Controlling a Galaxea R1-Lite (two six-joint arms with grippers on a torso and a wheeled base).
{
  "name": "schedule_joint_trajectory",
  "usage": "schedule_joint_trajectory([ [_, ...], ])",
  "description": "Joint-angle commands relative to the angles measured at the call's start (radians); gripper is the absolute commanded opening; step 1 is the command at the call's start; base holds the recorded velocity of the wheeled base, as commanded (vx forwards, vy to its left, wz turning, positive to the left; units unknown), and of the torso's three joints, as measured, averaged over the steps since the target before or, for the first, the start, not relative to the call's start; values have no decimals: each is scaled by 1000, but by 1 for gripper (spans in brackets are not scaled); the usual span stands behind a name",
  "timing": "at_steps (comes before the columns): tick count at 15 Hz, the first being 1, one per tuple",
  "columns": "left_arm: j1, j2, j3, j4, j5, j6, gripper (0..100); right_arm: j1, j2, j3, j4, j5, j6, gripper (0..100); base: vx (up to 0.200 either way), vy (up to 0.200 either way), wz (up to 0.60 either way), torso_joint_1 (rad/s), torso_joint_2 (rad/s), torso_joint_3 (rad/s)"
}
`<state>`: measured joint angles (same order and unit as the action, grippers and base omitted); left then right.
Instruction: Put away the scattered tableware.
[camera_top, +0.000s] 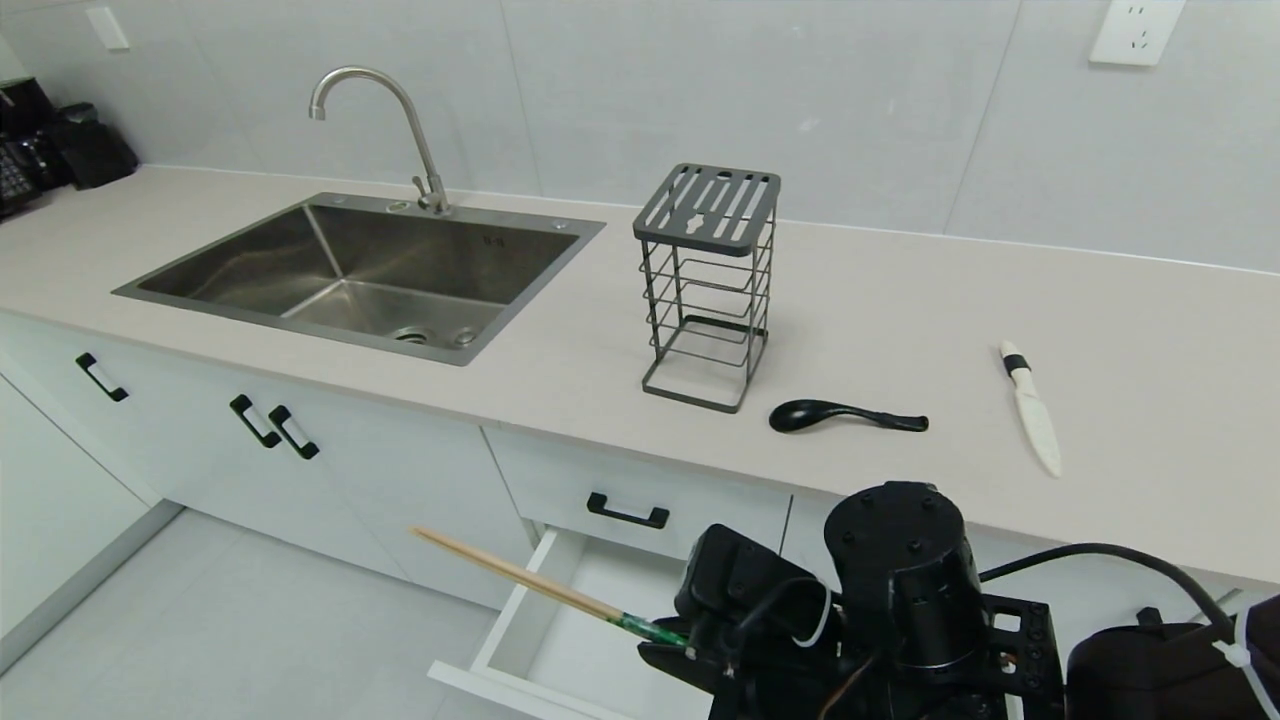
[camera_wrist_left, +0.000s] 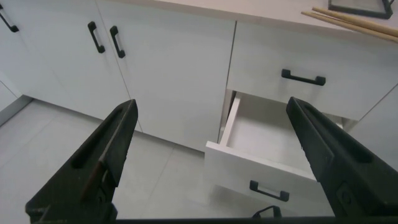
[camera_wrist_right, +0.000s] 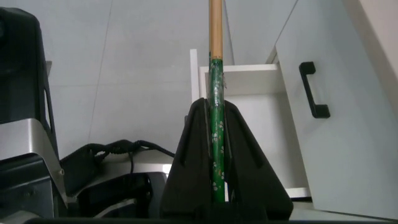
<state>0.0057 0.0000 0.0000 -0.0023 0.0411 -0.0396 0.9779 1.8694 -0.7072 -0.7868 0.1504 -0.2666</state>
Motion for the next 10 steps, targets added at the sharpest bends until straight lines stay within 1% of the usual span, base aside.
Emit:
schedule_joint_trajectory([
  [1,0,2,0,-1,0,0,100,-1,-1,0,0,-5,1,0,0,0,0,-266,515,246],
  [8,0,2,0,-1,0,0,100,-1,-1,2,0,-9,23,0,0,0,0,-263,512,249],
  [10,0,2,0,-1,0,0,100,-1,-1,0,0,-14,60,0,0,0,0,-259,493,232],
])
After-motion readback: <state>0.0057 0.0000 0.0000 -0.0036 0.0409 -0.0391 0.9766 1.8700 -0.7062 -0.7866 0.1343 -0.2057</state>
